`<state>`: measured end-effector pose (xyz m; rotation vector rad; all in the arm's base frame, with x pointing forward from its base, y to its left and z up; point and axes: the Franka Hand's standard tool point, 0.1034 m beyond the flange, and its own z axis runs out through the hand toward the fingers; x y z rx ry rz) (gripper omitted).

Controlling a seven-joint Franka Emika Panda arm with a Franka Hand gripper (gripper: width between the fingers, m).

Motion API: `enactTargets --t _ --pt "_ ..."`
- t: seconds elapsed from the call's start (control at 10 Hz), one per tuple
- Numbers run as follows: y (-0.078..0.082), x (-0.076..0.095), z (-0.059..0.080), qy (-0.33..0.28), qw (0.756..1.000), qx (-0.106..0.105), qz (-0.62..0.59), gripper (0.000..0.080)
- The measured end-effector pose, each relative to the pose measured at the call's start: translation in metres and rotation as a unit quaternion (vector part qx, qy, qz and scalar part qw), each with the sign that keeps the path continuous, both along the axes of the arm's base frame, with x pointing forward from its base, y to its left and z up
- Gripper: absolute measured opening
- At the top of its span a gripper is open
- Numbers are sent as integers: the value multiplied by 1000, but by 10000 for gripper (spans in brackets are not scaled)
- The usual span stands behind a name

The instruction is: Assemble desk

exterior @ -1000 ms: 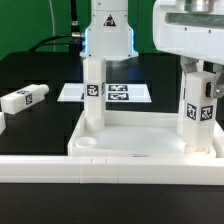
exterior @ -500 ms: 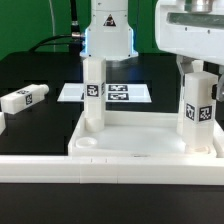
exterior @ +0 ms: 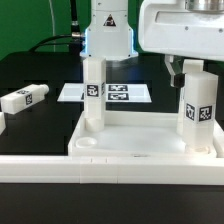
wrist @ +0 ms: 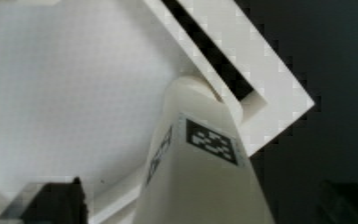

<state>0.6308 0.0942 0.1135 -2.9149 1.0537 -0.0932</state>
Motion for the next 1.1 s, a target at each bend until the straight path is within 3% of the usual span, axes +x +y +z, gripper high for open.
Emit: enactTargets --t 0.4,0.8,1.1 --pt "-2 0 0 -2 989 -15 149 649" --pt "-3 1 0 -6 948 -29 318 649" --pt "-6 2 1 0 910 -51 411 649"
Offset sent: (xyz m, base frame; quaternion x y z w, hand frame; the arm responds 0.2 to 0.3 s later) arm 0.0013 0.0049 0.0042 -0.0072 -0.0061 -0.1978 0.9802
